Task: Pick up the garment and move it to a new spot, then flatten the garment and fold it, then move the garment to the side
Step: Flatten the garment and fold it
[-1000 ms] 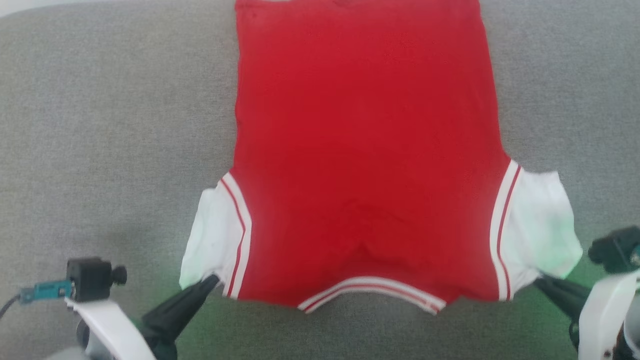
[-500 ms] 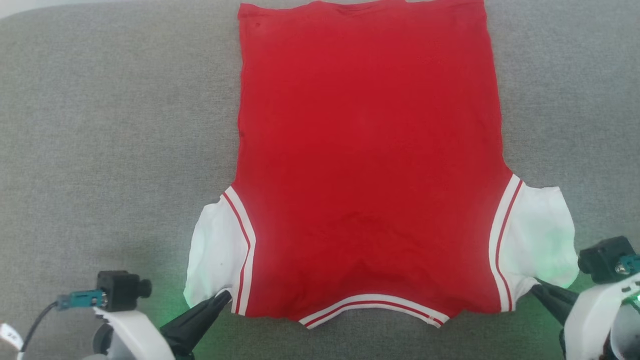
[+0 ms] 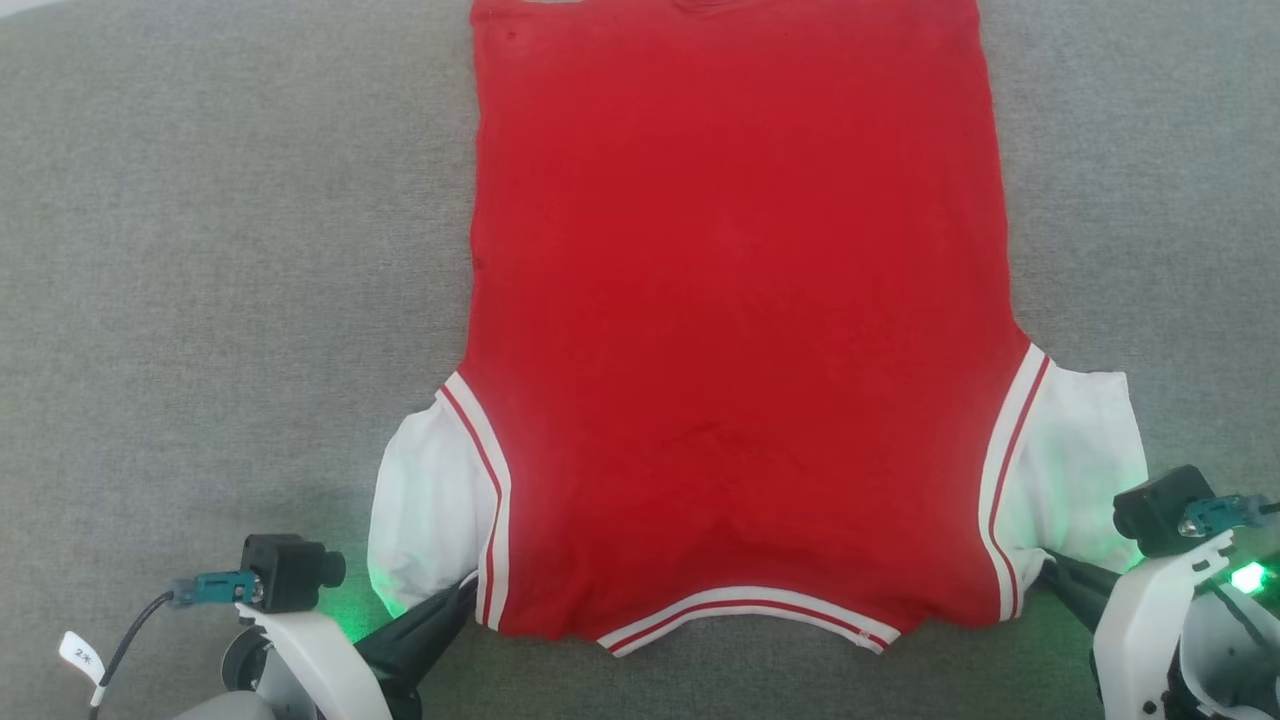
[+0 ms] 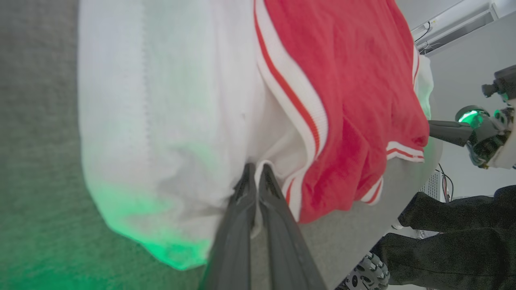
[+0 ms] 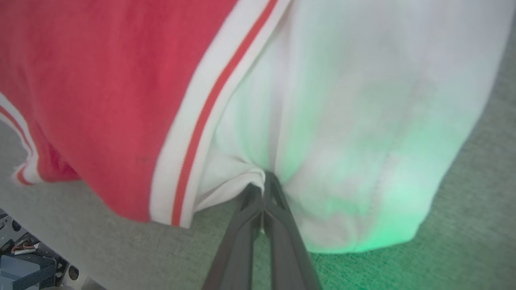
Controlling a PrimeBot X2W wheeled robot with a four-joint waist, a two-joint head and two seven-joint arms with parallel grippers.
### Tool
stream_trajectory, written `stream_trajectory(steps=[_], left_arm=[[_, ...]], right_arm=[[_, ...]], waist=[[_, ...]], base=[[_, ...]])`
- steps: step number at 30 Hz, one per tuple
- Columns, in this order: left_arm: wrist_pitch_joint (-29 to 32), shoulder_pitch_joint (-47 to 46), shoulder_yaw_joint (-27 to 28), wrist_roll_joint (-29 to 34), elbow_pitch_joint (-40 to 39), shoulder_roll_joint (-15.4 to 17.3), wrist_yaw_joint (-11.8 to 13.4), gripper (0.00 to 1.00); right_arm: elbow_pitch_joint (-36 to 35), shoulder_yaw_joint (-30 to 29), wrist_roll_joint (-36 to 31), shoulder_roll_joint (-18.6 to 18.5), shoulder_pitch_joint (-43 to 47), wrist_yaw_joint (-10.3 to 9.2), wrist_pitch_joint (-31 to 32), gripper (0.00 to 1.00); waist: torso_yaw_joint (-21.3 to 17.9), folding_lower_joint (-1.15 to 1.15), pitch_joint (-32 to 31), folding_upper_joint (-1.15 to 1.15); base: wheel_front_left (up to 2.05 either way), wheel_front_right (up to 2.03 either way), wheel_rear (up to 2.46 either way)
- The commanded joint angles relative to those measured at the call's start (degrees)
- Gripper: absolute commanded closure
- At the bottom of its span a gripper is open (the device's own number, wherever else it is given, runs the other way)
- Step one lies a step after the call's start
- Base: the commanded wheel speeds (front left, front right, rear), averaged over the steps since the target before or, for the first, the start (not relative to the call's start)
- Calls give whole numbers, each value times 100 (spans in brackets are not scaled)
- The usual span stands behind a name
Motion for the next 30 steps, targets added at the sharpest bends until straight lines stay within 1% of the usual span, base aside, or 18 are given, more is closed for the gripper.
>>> stream_trajectory(steps=[1, 2, 3, 4, 5, 9, 13, 14, 18, 21, 23, 25, 27, 30], left_arm=[[83, -42, -146, 35, 236, -191, 53, 100], [82, -59, -171, 27, 264, -206, 57, 100], [78, -76, -184, 15, 292, -214, 57, 100], [73, -98, -198, 13, 315, -210, 57, 100], [77, -111, -210, 7, 330, -203, 58, 100], [24, -110, -196, -4, 317, -156, 59, 100], [-26, -9, -199, -3, 217, -126, 58, 100], [-26, -9, -199, -3, 217, -126, 58, 100], [-63, 42, -177, 80, 84, -91, 54, 100], [-77, -24, -167, 176, -10, -106, 40, 100], [-84, -121, -160, 263, -68, -145, 37, 100], [-90, -233, -164, 354, -122, -220, 37, 100], [-86, -346, -198, 389, -166, -313, 36, 100], [-89, -503, -250, 454, -186, -456, 36, 100]], right_arm=[[351, 187, -56, 89, -52, -61, -16, 100], [342, 217, -36, 92, -110, -60, -77, 98], [318, 228, -21, 92, -170, -60, -150, 59], [281, 228, -5, 82, -217, -60, -208, 52], [237, 216, -1, 55, -244, -60, -238, 0], [-152, -13, 101, -70, -222, -61, -206, 0], [-883, -425, 231, -139, -63, -36, 20, 0], [-883, -425, 231, -139, -63, -36, 20, 0], [-1608, -985, 361, -209, -87, -37, 374, 0], [-1889, -1325, 589, -252, -366, -36, 717, 0], [-1867, -1477, 765, -332, -700, -37, 929, 0], [-1657, -1572, 942, -363, -1159, -37, 1095, 0], [-1304, -1585, 1037, -403, -1667, -36, 1261, 0], [-710, -1442, 925, -554, -2492, -36, 1532, 0]], waist=[[-20, 0, 7, -1], [-33, 0, 9, -1], [-50, 0, 11, -1], [-67, 0, 12, -1], [-83, 0, 11, -1], [-140, 0, -23, -1], [-138, 0, -115, -1], [-138, 0, -115, -1], [-88, 0, -138, -1], [8, 0, -76, -1], [96, 0, 12, -1], [205, 0, 120, -1], [353, 0, 221, -1], [583, 0, 418, -1]], base=[[0, 0, 0], [0, 0, 0], [0, 0, 0], [0, 0, 0], [0, 0, 0], [0, 0, 0], [0, 0, 0], [0, 0, 0], [0, 0, 0], [0, 0, 0], [0, 0, 0], [0, 0, 0], [0, 0, 0], [0, 0, 0]])
